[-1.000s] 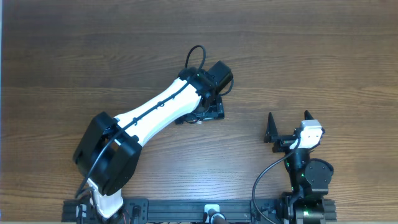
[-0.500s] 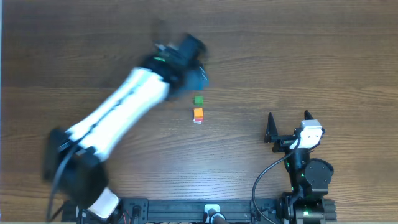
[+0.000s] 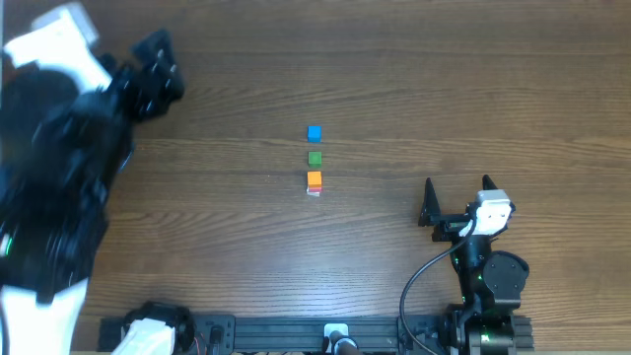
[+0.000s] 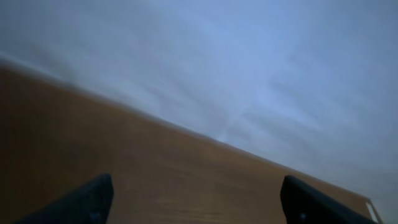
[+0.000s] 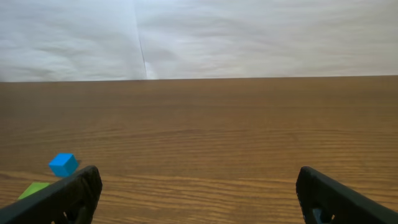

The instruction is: Stack Cubes

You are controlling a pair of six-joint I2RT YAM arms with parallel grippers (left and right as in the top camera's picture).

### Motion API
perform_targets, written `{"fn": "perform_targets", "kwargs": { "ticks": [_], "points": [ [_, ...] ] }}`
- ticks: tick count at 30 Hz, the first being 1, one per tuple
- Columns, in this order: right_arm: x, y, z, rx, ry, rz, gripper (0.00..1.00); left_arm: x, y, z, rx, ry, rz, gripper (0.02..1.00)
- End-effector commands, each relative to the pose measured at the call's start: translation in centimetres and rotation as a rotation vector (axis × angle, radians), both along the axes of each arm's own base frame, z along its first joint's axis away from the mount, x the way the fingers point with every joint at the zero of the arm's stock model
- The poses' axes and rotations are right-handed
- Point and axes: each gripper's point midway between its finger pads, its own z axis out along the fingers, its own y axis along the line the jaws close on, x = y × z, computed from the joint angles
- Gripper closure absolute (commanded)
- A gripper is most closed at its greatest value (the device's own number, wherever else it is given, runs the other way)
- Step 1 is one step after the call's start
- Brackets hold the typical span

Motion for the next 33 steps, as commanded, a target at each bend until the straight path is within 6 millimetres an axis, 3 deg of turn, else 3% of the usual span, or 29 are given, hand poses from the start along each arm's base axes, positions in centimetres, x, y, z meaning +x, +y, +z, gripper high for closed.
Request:
{"fn": "perform_targets", "kwargs": {
  "ticks": [1, 7, 12, 24, 29, 33],
  "points": [
    [0.0, 0.2, -0.2, 0.002, 0.002, 0.011, 0.009, -3.3, 1.7, -1.4, 0.203, -0.118, -0.034, 0.191],
    [0.0, 0.2, -0.2, 0.002, 0.002, 0.011, 0.007, -7.4, 2.9, -4.4, 0.257, -0.333, -0.029, 0.187],
    [0.0, 0.2, -0.2, 0.002, 0.002, 0.011, 0.009, -10.1, 2.3, -9.1, 0.364, -0.406, -0.082, 0.172],
    [0.0, 0.2, -0.2, 0.002, 0.002, 0.011, 0.007, -9.8, 0.2, -17.0, 0.367, -0.384, -0.203, 0.121],
    [0.0, 0.2, -0.2, 0.002, 0.002, 0.011, 0.007, -9.3, -0.2, -19.2, 0.363, -0.384, -0.225, 0.095],
    [0.0, 0.2, -0.2, 0.002, 0.002, 0.011, 0.007, -8.9, -0.3, -19.8, 0.366, -0.418, -0.225, 0.093]
  ]
}}
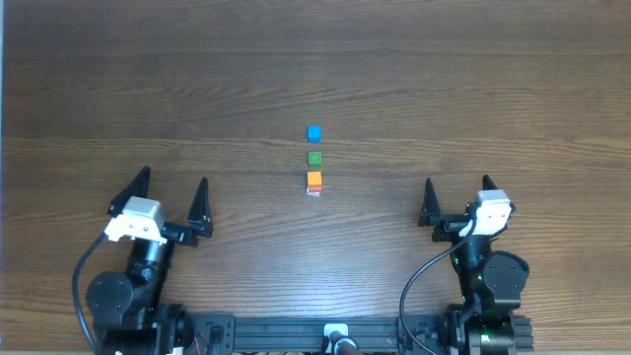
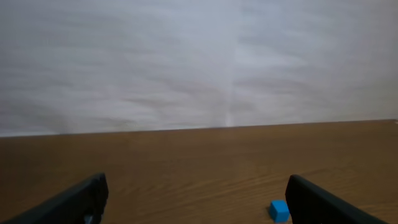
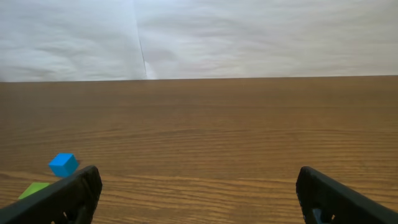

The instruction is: Stack Cubes

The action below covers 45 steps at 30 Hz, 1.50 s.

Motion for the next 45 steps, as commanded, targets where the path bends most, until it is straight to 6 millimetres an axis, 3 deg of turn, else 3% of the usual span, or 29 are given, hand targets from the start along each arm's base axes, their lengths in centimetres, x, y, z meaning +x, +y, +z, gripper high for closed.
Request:
{"fn": "perform_targets", "kwargs": {
  "ticks": [1, 11, 12, 15, 16, 34, 43, 45],
  "points": [
    [0.0, 0.2, -0.2, 0.003, 0.002, 0.011, 0.007, 0.4, -0.5, -0.9, 0.019, -0.039, -0.028, 0.093],
    [0.0, 0.2, -0.2, 0.003, 0.002, 0.011, 0.009, 1.2, -0.5, -3.5, 0.019, -0.039, -0.027, 0.064],
    [0.0, 0.2, -0.2, 0.003, 0.002, 0.011, 0.007, 1.2, -0.5, -4.0, 0.019, -0.019, -0.027, 0.02],
    [0.0, 0.2, -0.2, 0.003, 0.002, 0.011, 0.009, 1.3, -0.5, -5.9, 0.019, 0.058, -0.028, 0.02],
    [0.0, 0.2, -0.2, 0.003, 0.002, 0.011, 0.007, 1.3, -0.5, -7.3, 0.02, 0.12, -0.028, 0.02],
    [0.0, 0.2, -0.1, 0.003, 0.0, 0.011, 0.007, 1.3, -0.5, -7.4, 0.02, 0.124, -0.027, 0.02],
    [-0.1, 0.4, 2.3, 0.106, -0.074, 0.02, 0.007, 1.3, -0.5, -7.4, 0.02, 0.124, -0.027, 0.02],
    [-0.3, 0.4, 3.6, 0.104, -0.097, 0.021, 0.009, 1.3, -0.5, -7.4, 0.02, 0.124, -0.027, 0.02]
  ]
}}
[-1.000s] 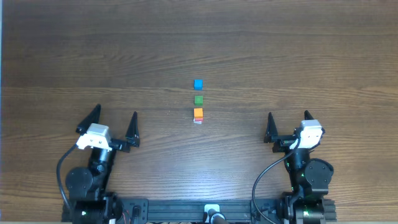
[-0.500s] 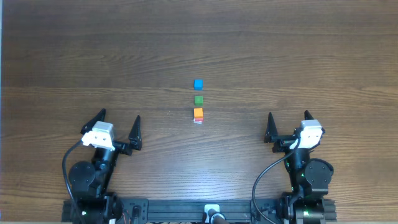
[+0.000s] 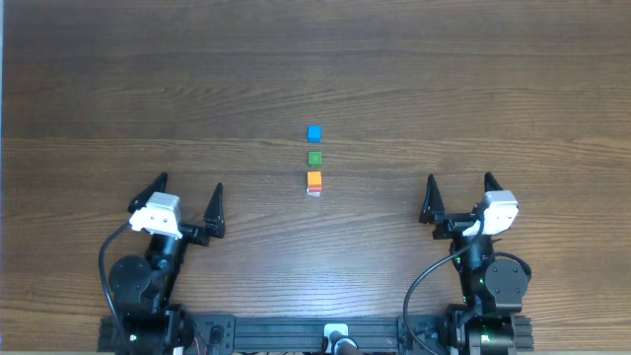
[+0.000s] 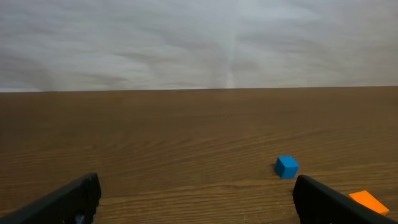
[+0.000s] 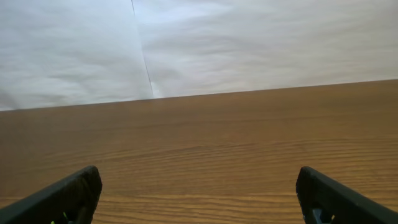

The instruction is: Stack Cubes

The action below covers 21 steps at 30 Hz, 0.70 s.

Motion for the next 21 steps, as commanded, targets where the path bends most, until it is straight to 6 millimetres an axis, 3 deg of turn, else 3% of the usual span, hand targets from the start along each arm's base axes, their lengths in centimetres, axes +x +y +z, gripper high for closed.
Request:
{"fn": "perform_targets", "kwargs": {
  "ticks": [1, 8, 13, 16, 21],
  "points": [
    [-0.4, 0.4, 2.6, 0.03, -0.048, 0.022, 0.007, 0.0, -0.2, -0.2, 0.011, 0.0, -0.01, 0.02],
    [-1.0, -0.5, 7.8, -0.066, 0.007, -0.033, 0.007, 0.0, -0.2, -0.2, 0.011, 0.0, -0.01, 0.02],
    [0.3, -1.6, 11.0, -0.09, 0.075, -0.094, 0.009, 0.0, -0.2, -0.2, 0.011, 0.0, -0.01, 0.02],
    [3.9, -1.4, 13.5, -0.067, 0.18, -0.072, 0.009, 0.0, -0.2, -0.2, 0.011, 0.0, -0.01, 0.018],
    [8.4, -1.0, 12.8, 0.023, 0.395, -0.053, 0.007, 0.0, -0.2, -0.2, 0.011, 0.0, -0.01, 0.02]
  ]
}}
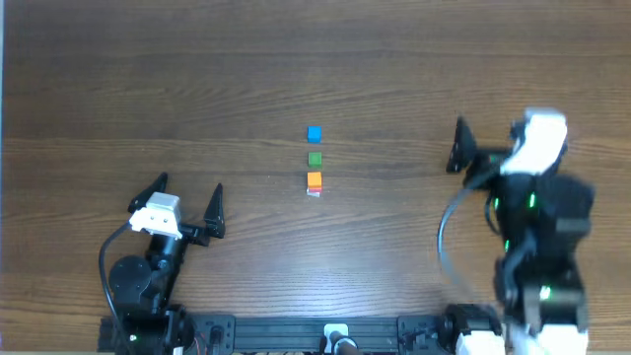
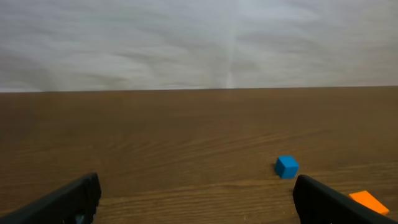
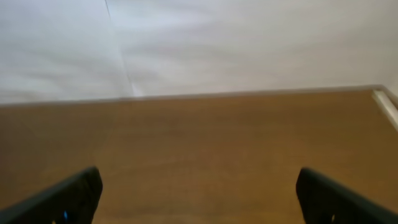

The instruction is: Stack Cubes

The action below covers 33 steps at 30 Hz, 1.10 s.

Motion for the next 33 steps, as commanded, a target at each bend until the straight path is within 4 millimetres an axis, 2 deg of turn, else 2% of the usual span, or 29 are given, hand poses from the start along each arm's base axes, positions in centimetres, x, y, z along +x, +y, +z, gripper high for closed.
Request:
{"fn": "perform_targets", "kwargs": {
  "ticks": [1, 3, 6, 7, 8, 9, 16, 17, 20, 25, 30, 33],
  "points": [
    [5.2, 0.8, -0.3, 0.18, 0.207, -0.017, 0.009, 0.0, -0.2, -0.2, 0.01, -0.001, -0.01, 0.02],
    [6.8, 2.0, -1.2, 0.252, 0.3, 0.02, 0.007, 0.0, -0.2, -0.2, 0.01, -0.001, -0.01, 0.02],
    [8.5, 4.0, -3.6, 0.247, 0.47, 0.065, 0.007, 0.0, -0.2, -0.2, 0.01, -0.001, -0.01, 0.023],
    [9.1, 5.2, -5.3, 0.233, 0.575, 0.052, 0.007, 0.0, -0.2, -0.2, 0.01, -0.001, -0.01, 0.02],
    [9.3, 5.9, -6.1, 0.227, 0.62, 0.045, 0.007, 0.0, -0.2, -0.2, 0.01, -0.001, -0.01, 0.02],
    [9.5, 7.6, -7.7, 0.218, 0.713, 0.044, 0.007, 0.0, -0.2, -0.2, 0.01, -0.001, -0.01, 0.02],
    [9.3, 15.2, -12.2, 0.183, 0.94, 0.102, 0.009, 0.0, -0.2, -0.2, 0.01, -0.001, -0.01, 0.02],
    [9.0, 16.9, -13.5, 0.181, 0.986, 0.1, 0.009, 0.0, -0.2, -0.2, 0.01, -0.001, -0.01, 0.02],
    [8.2, 19.5, -15.8, 0.166, 1.055, 0.092, 0.007, 0.0, -0.2, -0.2, 0.01, -0.001, -0.01, 0.02],
    [7.1, 22.3, -19.5, 0.117, 1.139, 0.096, 0.009, 0.0, -0.2, -0.2, 0.01, -0.001, -0.01, 0.023],
    [6.7, 24.2, -22.9, 0.048, 1.196, 0.09, 0.009, 0.0, -0.2, -0.2, 0.01, -0.001, -0.01, 0.02],
    [6.4, 24.6, -24.6, 0.024, 1.227, 0.081, 0.009, 0.0, -0.2, -0.2, 0.01, -0.001, -0.01, 0.023]
  ]
}}
